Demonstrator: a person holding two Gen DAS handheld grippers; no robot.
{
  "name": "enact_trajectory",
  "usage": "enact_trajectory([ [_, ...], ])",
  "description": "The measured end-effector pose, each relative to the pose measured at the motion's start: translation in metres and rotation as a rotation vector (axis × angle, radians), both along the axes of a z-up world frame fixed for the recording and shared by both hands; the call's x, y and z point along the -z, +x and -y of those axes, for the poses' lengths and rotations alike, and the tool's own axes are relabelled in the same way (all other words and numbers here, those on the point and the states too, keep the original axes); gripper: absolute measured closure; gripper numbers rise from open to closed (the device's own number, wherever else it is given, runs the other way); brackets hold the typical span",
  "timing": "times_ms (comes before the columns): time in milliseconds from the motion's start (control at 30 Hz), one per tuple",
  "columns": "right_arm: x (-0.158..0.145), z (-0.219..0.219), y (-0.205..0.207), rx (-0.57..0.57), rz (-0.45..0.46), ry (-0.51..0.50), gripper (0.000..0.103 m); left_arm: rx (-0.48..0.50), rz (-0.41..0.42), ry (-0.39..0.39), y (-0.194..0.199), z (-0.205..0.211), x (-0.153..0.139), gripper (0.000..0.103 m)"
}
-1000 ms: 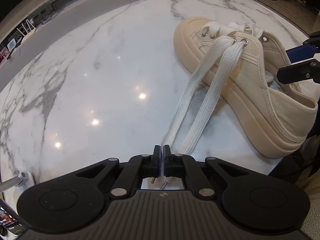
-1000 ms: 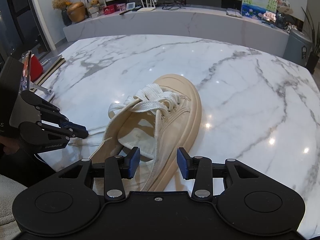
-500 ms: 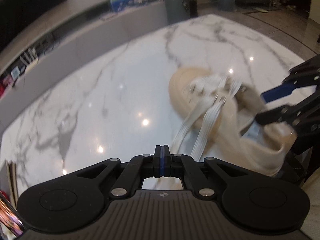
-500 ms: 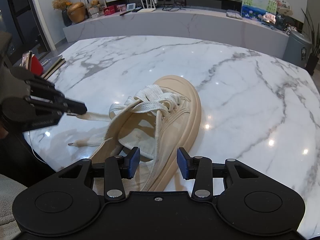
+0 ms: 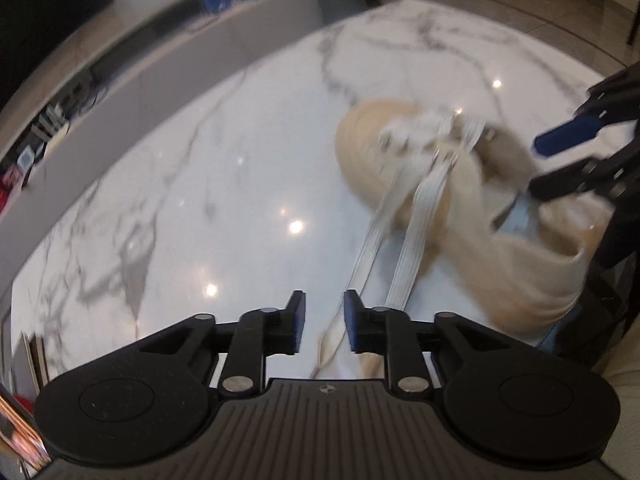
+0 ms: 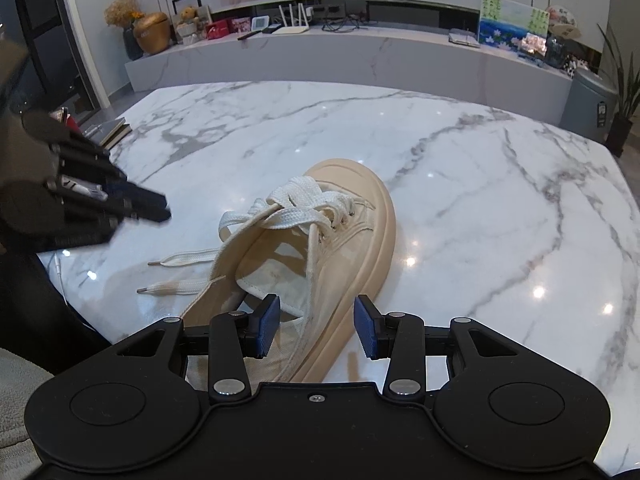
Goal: Lace up shoes with both hands
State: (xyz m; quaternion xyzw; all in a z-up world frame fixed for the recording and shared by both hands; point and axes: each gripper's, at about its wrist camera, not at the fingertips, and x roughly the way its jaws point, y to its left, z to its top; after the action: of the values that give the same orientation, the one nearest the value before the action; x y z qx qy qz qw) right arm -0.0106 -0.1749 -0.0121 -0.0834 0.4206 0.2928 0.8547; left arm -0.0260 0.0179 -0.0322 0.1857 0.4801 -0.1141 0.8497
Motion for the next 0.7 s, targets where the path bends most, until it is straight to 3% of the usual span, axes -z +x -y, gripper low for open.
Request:
enact_trajectory([
  [500,0.004,-0.005,0.007,-0.011,-0.015,-0.012,0.064,-0.092,-0.034,-0.113,0.001,-0.021,0.032,0.074],
  [600,0.005,-0.006,0.008,-0.012,-0.017,-0.017,0.064,-0.105,-0.035,-0.145,0.002,-0.024,0.033,0.074],
  [700,0.006,-0.009,0.008,-0.013,-0.020,-0.024,0.064,-0.131,-0.051,-0.200,0.003,-0.029,0.034,0.082],
])
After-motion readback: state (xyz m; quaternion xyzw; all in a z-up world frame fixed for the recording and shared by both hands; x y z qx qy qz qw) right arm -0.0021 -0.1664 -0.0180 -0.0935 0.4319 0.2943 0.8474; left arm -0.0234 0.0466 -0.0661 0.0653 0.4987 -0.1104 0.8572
